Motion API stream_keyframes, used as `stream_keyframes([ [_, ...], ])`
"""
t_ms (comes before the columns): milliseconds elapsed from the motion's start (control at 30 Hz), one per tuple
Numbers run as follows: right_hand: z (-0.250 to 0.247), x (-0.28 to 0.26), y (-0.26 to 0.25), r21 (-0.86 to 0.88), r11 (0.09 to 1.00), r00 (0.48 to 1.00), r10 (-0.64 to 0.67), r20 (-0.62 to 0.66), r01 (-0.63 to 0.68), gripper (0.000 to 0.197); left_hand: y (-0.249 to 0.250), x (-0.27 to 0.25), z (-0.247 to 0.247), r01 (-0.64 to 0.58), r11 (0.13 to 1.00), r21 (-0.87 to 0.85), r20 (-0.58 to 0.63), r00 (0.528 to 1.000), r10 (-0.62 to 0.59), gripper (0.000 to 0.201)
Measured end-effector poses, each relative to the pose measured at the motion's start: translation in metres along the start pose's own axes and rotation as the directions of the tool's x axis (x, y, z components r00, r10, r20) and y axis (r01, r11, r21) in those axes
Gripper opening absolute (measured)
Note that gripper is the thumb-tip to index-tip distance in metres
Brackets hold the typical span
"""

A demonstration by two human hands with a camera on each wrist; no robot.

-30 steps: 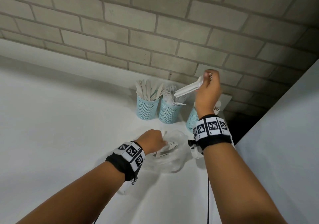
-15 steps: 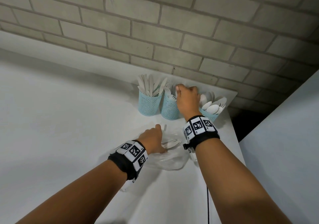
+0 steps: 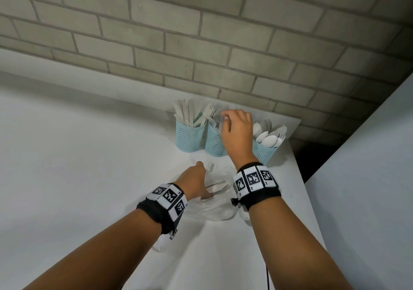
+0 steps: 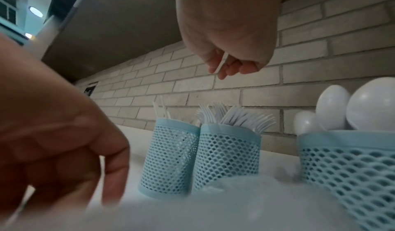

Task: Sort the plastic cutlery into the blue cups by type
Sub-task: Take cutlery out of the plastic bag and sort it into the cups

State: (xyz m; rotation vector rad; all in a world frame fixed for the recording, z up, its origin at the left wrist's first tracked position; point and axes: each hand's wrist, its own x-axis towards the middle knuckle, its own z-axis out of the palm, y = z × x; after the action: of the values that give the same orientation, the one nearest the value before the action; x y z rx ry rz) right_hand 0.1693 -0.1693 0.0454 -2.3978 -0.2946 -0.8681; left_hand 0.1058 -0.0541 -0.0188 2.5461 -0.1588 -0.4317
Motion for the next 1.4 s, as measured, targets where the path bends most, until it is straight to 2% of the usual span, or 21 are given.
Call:
stream_keyframes([
  [67,-0.004,-0.009,-0.001,0.077,0.997,1.0,0.006,-0.01,-0.005,0.023,0.001,-0.001,0.002,-0.021,0.999,0.024,0.0,1.0,0.021,0.073],
  [200,-0.007,-0.028,0.002,0.19,0.978,0.995,0.076,0.064,-0.087,0.023,0.001,-0.005,0.009,-0.086,0.987,0.136,-0.037,0.995,0.092,0.064],
  [333,-0.005,-0.045,0.009,0.21,0.965,0.983,0.133,0.124,-0.157,0.022,0.004,-0.006,0.016,-0.121,0.963,0.24,-0.076,0.987,0.142,0.057],
  [400,-0.004,-0.051,0.009,0.2,0.961,0.97,0.152,0.192,-0.19,0.023,0.004,-0.005,0.017,-0.123,0.954,0.272,-0.101,0.983,0.155,0.056],
  [533,-0.006,-0.057,0.006,0.111,0.953,0.901,0.225,0.37,-0.283,0.025,0.004,-0.004,0.019,-0.081,0.945,0.316,-0.128,0.984,0.127,0.053],
  [600,-0.01,-0.058,0.006,0.02,0.952,0.857,0.265,0.443,-0.305,0.026,0.004,-0.003,0.02,-0.036,0.96,0.279,-0.158,0.984,0.082,0.055],
  [667,-0.012,-0.059,0.005,-0.092,0.952,0.793,0.295,0.534,-0.292,0.026,0.004,-0.003,0.02,0.013,0.976,0.215,-0.18,0.983,0.027,0.057],
  [733,-0.012,-0.062,0.005,-0.203,0.949,0.744,0.314,0.59,-0.239,0.028,0.004,-0.003,0.019,0.047,0.975,0.215,-0.2,0.98,-0.003,0.05],
  [833,-0.011,-0.065,0.005,-0.37,0.919,0.708,0.353,0.612,-0.138,0.029,0.004,-0.007,0.016,0.053,0.949,0.311,-0.205,0.979,0.013,0.038],
  [900,-0.01,-0.066,0.007,-0.463,0.883,0.693,0.379,0.613,-0.074,0.031,0.006,-0.01,0.014,0.045,0.942,0.332,-0.199,0.98,0.024,0.044],
  [1033,-0.009,-0.072,0.01,-0.534,0.844,0.666,0.428,0.61,-0.054,0.033,0.009,-0.015,0.013,0.049,0.931,0.361,-0.222,0.974,0.035,0.052],
  [1167,-0.007,-0.076,0.013,-0.535,0.84,0.636,0.46,0.619,-0.087,0.034,0.01,-0.017,0.011,0.029,0.915,0.402,-0.212,0.975,0.062,0.048],
  [1267,-0.009,-0.077,0.014,-0.494,0.853,0.627,0.478,0.615,-0.166,0.035,0.015,-0.023,0.005,0.0,0.871,0.491,-0.181,0.978,0.103,0.045],
  [1400,-0.011,-0.076,0.016,-0.432,0.863,0.627,0.492,0.604,-0.262,0.036,0.018,-0.027,-0.001,-0.004,0.839,0.544,-0.175,0.978,0.118,0.024],
])
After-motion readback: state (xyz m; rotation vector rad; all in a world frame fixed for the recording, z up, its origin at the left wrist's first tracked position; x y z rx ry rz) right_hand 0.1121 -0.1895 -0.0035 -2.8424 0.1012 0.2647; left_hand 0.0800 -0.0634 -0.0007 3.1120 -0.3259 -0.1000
